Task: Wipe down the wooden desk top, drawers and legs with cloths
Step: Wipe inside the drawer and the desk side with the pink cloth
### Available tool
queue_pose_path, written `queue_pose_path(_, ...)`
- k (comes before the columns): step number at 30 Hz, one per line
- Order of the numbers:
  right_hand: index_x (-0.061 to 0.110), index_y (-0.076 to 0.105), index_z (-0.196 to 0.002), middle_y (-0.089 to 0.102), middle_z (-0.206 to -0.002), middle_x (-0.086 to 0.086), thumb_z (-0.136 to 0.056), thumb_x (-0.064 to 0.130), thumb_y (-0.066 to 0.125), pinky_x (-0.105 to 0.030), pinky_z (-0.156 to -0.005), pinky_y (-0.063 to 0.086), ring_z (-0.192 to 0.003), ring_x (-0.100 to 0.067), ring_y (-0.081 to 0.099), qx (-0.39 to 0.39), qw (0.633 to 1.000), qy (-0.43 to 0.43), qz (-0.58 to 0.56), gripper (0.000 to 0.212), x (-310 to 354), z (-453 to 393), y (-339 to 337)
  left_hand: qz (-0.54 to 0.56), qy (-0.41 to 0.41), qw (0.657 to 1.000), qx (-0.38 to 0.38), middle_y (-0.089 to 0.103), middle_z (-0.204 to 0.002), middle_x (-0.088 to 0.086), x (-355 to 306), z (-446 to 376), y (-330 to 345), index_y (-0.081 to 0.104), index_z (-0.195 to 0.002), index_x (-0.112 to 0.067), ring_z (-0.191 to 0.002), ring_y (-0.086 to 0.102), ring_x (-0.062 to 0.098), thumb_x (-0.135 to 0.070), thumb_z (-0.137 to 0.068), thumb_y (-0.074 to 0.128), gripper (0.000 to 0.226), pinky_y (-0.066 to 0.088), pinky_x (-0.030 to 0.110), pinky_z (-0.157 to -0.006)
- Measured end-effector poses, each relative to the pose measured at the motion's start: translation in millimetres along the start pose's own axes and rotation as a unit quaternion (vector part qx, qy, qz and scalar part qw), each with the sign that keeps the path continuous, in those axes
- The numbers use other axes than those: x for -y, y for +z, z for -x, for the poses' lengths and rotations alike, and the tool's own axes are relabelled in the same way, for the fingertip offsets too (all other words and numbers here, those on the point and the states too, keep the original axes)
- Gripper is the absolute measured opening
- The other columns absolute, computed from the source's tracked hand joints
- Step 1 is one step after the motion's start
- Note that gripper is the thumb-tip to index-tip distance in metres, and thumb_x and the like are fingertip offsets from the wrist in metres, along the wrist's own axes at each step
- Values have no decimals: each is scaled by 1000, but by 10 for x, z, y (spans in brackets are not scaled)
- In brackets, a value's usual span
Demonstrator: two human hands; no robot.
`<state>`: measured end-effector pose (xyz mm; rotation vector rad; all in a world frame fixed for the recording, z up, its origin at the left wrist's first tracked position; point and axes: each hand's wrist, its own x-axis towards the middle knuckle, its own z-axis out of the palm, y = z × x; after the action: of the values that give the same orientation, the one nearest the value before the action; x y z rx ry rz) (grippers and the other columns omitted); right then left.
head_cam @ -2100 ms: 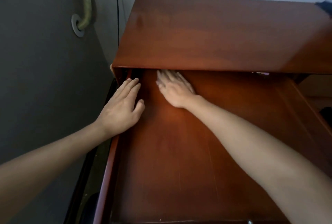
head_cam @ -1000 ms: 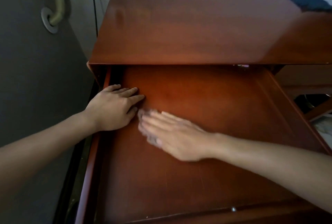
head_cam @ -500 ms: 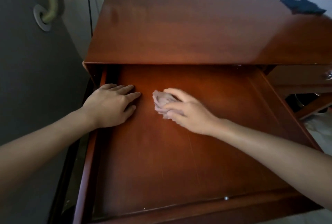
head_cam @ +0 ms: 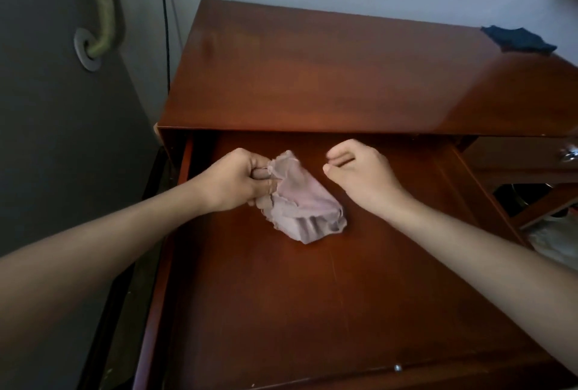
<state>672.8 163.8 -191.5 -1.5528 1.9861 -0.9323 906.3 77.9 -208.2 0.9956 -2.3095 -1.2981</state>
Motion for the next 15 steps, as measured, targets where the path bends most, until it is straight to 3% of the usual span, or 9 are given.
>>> queue_pose_path(1, 29, 69, -93, 71, -90, 10, -88, 35, 74, -31, -80, 55, -83, -3, 66, -36, 999, -9, 20, 9, -4, 58, -15, 14, -13, 1000, 6, 73, -71, 12, -19, 4, 14, 68, -88, 7, -65, 71, 21, -12, -99, 69, 23, 56, 29, -59)
queue_pose_path(2, 30, 68, -92, 70, -88, 11, -86, 45, 74, -29, -77, 55, -81, -2, 66, -17, 1000, -19, 12, 16, 7, 134, -16, 26, -23, 999, 10, 74, -69, 11, -41, 4, 36, 69, -87, 6, -62, 70, 20, -15, -99, 68, 23, 55, 27, -57)
queue_pose_path(4, 32, 68, -100, 70, -89, 13, -82, 58, 74, -28, -74, 56, -82, -1, 66, 95, 994, -25, 44, 32, 45, 276, 43, 51, -37, 998, 11, 72, -64, 7, -70, -16, 93, 72, -82, -3, -56, 66, 16, -20, -98, 70, 23, 53, 24, -52)
queue_pose_path(5, 31, 67, -105, 69, -89, 13, -83, 56, 75, -31, -74, 57, -82, -2, 66, 123, 986, -44, 101, 34, 22, 302, 101, 55, -41, 998, 11, 70, -61, 4, -94, -24, 116, 72, -81, -6, -53, 63, 14, -22, -97, 71, 23, 51, 23, -49)
queue_pose_path(7, 26, 72, -99, 71, -80, 10, -89, 41, 75, -40, -71, 57, -76, -10, 67, 92, 979, -82, 161, 19, -92, 245, 181, 42, -42, 998, 19, 66, -59, 2, -111, -46, 137, 74, -82, -7, -51, 60, 12, -25, -96, 71, 23, 48, 22, -47)
queue_pose_path(10, 20, 76, -76, 72, -65, 4, -92, 25, 75, -36, -64, 55, -64, -14, 68, 65, 994, -43, 79, 17, -230, 92, 63, -65, -25, 997, 15, 69, -64, 8, -62, -39, 77, 71, -82, -4, -52, 61, 12, -32, -96, 71, 31, 51, 25, -54)
queue_pose_path(13, 10, 78, -79, 75, -71, -3, -97, 13, 68, -31, -65, 55, -62, -14, 69, 57, 997, 17, -52, 21, -283, -4, -222, -185, 3, 983, -18, 67, -64, 7, 59, 7, -95, 64, -75, 0, -53, 63, 10, -32, -97, 70, 39, 54, 33, -60)
queue_pose_path(15, 7, 78, -83, 76, -74, -7, -99, 8, 64, -31, -64, 54, -63, -17, 67, 33, 992, 30, -119, 21, -303, -55, -378, -243, 93, 965, -42, 71, -76, -5, 51, 64, -216, 74, -89, -7, -68, 67, 6, -21, -99, 68, 18, 53, 30, -67)
